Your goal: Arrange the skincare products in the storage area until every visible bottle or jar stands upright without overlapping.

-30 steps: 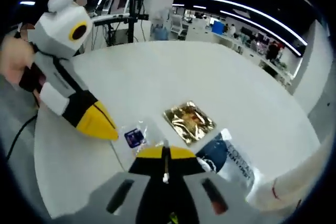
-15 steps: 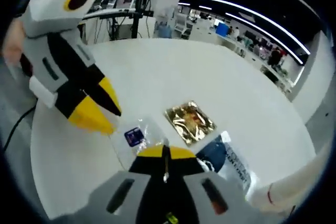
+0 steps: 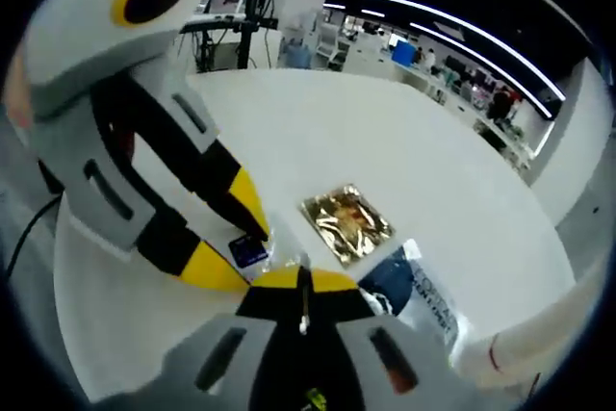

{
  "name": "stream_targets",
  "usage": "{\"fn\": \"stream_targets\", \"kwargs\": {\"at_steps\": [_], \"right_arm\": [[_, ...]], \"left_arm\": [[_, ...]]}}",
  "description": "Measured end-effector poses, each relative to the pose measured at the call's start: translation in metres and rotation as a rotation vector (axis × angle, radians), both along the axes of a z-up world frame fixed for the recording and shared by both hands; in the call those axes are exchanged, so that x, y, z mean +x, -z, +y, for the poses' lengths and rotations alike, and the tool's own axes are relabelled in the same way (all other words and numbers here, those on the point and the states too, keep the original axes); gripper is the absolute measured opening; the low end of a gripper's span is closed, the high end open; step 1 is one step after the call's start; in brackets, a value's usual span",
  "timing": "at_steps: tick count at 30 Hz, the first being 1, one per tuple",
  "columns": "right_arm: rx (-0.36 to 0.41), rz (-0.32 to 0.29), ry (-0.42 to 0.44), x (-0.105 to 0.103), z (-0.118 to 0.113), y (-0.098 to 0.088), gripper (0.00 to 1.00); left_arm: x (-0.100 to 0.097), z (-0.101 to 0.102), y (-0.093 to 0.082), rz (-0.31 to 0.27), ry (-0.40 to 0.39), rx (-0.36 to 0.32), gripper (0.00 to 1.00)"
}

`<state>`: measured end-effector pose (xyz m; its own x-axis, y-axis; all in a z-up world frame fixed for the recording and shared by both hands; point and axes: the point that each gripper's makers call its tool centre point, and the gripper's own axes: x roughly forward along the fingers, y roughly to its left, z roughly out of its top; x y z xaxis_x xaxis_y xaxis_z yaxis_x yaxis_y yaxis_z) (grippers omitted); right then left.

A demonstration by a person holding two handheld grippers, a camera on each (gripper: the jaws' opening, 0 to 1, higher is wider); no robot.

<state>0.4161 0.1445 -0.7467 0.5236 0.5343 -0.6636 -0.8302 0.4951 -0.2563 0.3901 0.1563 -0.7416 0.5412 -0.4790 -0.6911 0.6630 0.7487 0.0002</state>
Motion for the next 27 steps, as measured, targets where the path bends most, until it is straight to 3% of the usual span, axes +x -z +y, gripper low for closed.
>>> {"fn": "stream_targets", "kwargs": {"at_steps": [9, 12, 15, 22, 27], "right_arm": [[-0.002, -0.019, -0.018, 0.001, 0.000, -0.001, 0.03], [-0.003, -0.034, -0.022, 0.003, -0.001, -0.004, 0.10], [0.026, -0.073, -0.003, 0.008, -0.001, -0.015, 0.27], [0.036, -0.097, 0.048, 0.010, -0.015, -0.026, 0.33], [0.057, -0.078, 0.094, 0.004, -0.031, -0.030, 0.32]], "left_arm": [[0.002, 0.001, 0.002, -0.024, 0.017, 0.027, 0.18], [0.002, 0.001, 0.002, -0.026, 0.015, 0.033, 0.18], [0.002, 0.002, 0.003, -0.027, 0.012, 0.036, 0.18], [0.003, 0.002, 0.004, -0.026, 0.007, 0.044, 0.18], [0.003, 0.002, 0.003, -0.020, 0.004, 0.046, 0.18]]}}
